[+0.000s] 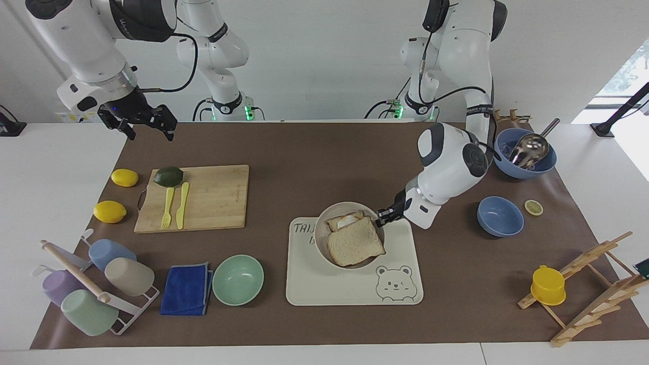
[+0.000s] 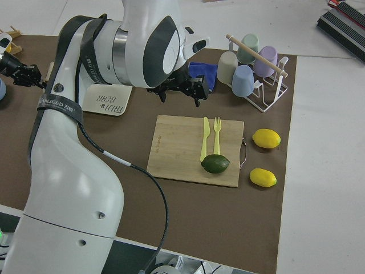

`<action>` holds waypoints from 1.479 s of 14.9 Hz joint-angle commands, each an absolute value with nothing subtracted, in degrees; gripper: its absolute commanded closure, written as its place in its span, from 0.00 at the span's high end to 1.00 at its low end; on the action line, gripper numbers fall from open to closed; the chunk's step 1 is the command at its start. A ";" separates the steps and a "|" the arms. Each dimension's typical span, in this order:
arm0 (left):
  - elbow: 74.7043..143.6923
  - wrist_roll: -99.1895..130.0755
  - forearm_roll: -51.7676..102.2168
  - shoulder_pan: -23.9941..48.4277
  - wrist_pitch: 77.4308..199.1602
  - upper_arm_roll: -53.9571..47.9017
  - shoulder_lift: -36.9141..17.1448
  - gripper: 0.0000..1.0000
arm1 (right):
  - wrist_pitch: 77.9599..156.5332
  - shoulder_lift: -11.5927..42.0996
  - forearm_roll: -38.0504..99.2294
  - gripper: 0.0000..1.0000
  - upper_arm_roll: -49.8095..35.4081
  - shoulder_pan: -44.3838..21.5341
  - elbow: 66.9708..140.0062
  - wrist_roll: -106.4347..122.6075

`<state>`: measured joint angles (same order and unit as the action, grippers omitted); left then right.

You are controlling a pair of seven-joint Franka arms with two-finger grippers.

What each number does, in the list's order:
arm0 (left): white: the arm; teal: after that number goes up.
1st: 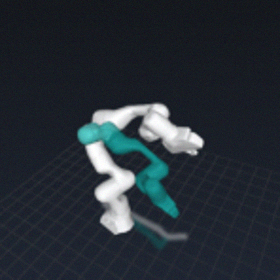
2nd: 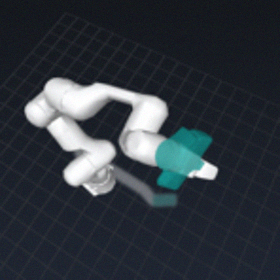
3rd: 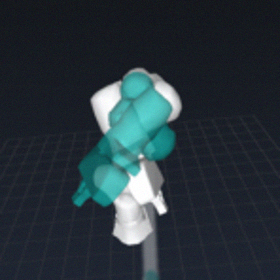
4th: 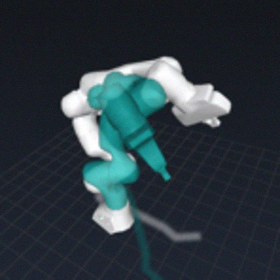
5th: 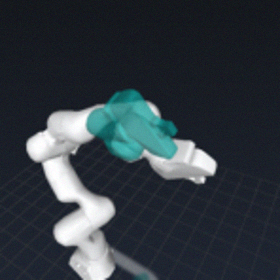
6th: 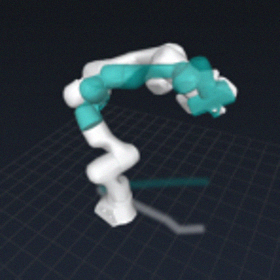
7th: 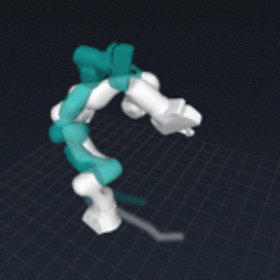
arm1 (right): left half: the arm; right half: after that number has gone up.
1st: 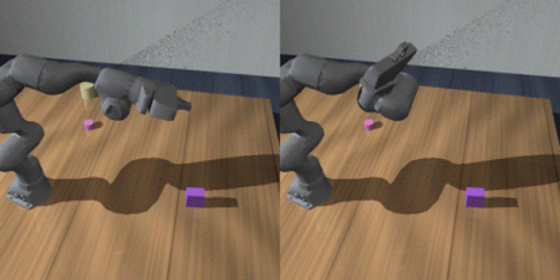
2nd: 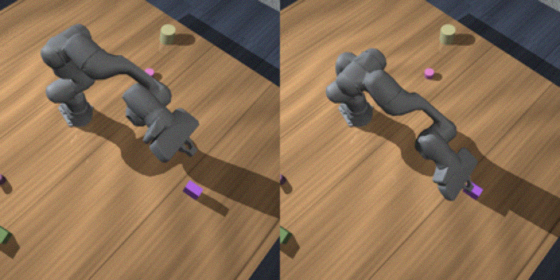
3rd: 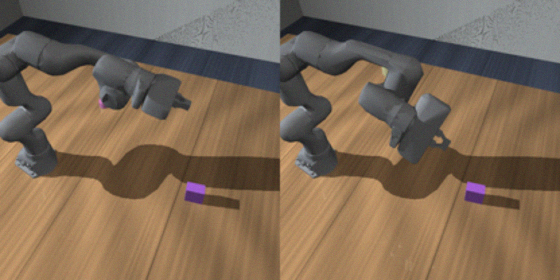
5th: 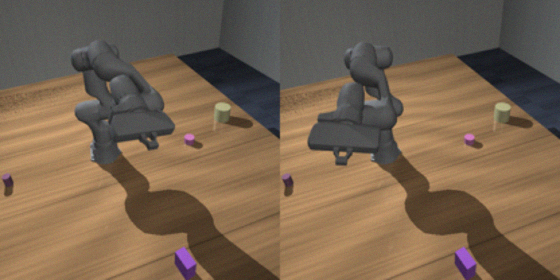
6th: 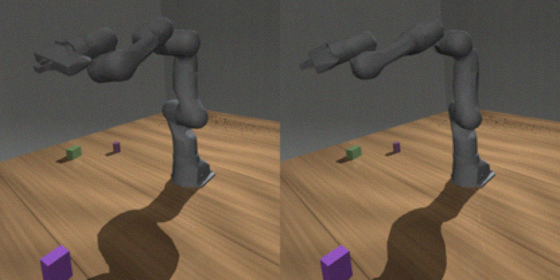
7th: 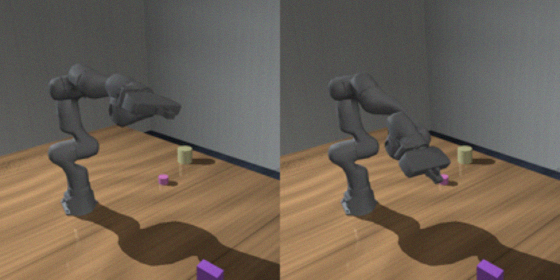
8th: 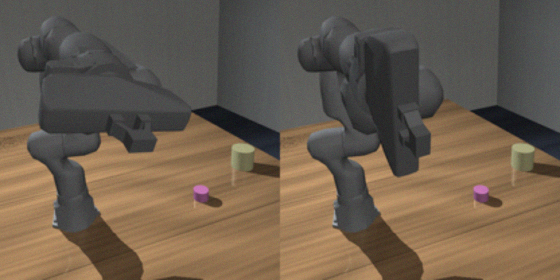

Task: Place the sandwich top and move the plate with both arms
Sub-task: 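Slide the grey plate with the left gripper onto the bear tray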

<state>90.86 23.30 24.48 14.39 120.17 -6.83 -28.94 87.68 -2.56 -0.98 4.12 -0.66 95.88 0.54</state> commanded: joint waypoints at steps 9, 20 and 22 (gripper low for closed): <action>90.52 18.73 19.42 14.15 126.65 -7.21 -31.90 0.00 | 86.92 -3.16 -0.62 1.00 3.96 -0.18 96.06 1.85; 89.38 18.02 17.32 11.35 119.63 -7.03 -27.09 1.00 | 86.92 -3.16 -0.62 1.00 3.96 -0.26 96.06 1.85; 89.65 18.28 17.40 9.07 114.99 -7.03 -22.09 1.00 | 86.92 -3.16 -0.62 1.00 3.96 -0.18 96.06 1.85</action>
<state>88.21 18.54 18.41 11.76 120.65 -6.98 -28.50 87.68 -2.56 -0.98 4.12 -0.66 95.88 0.54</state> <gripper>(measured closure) 0.264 0.000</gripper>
